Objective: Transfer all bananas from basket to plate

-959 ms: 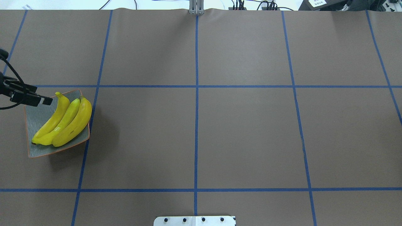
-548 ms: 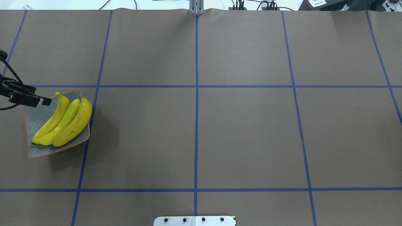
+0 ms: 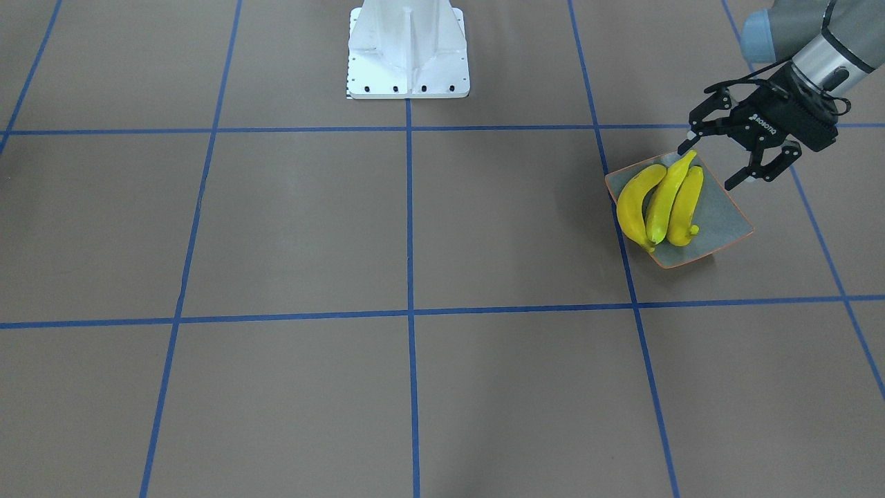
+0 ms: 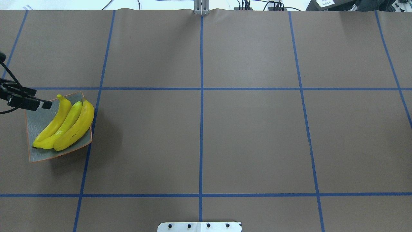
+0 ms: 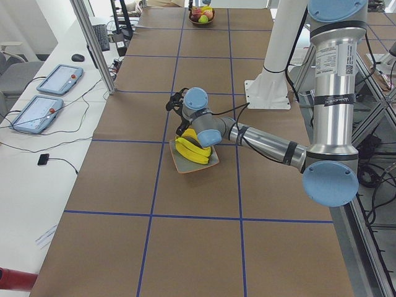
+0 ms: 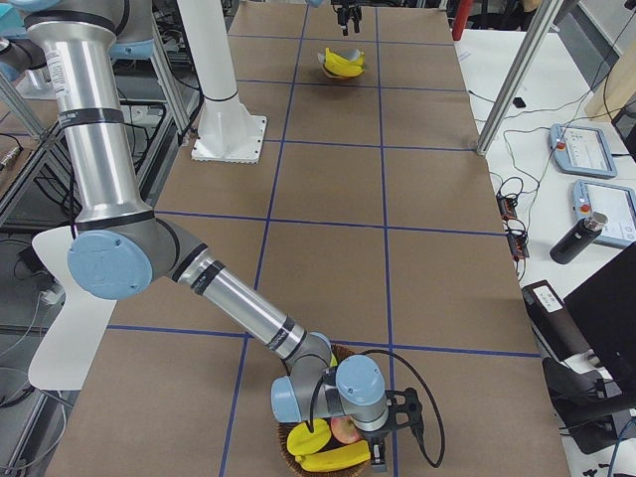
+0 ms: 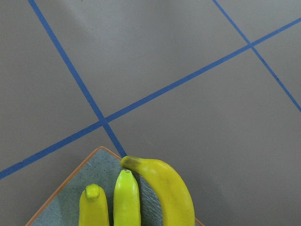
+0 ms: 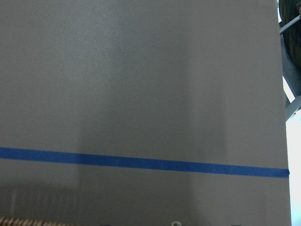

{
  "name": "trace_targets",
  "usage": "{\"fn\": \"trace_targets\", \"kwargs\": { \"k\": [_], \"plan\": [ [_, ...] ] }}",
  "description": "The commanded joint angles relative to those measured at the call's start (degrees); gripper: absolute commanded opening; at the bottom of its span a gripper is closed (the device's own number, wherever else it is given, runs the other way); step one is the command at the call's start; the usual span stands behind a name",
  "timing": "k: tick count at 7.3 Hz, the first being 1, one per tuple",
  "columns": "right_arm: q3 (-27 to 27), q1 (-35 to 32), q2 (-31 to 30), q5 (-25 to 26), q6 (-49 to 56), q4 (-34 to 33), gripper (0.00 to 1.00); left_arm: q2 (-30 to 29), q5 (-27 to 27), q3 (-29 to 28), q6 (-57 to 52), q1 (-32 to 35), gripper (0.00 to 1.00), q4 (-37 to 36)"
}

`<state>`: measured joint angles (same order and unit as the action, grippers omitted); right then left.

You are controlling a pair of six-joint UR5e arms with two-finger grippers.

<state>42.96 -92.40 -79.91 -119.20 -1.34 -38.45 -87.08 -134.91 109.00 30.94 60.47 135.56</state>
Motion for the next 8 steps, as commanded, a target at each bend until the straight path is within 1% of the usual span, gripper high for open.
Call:
{"fn": "trace_targets", "kwargs": {
  "k": [1, 2, 3, 4, 5, 7, 8],
  "plan": [
    [-0.1, 0.3, -0.4, 3.8, 0.2, 0.7, 0.8, -0.3, 0.0, 0.2, 0.0, -0.1, 1.0, 0.0],
    [-0.1, 0.3, -0.6, 3.8, 0.2, 0.7, 0.77, -0.4, 0.0, 0.2, 0.0, -0.1, 1.0, -0.1],
    [0.0, 0.3, -0.8, 3.2, 0.0, 0.6, 0.71, -0.4, 0.0, 0.2, 0.0, -0.1, 1.0, -0.1],
    [0.0, 0.5, -0.8, 2.0, -0.1, 0.6, 0.57, -0.5, 0.0, 0.2, 0.0, -0.1, 1.0, -0.2],
    [0.0, 0.6, -0.8, 0.7, -0.1, 0.6, 0.51, -0.5, 0.0, 0.2, 0.0, -0.1, 1.0, -0.1],
    [0.0, 1.2, -0.9, 0.3, -0.1, 0.6, 0.52, -0.5, 0.0, 0.2, 0.0, -0.1, 1.0, -0.1],
    [0.0, 1.2, -0.9, 0.1, -0.1, 0.6, 0.5, -0.5, 0.0, 0.2, 0.0, -0.1, 1.0, -0.2]
  ]
}}
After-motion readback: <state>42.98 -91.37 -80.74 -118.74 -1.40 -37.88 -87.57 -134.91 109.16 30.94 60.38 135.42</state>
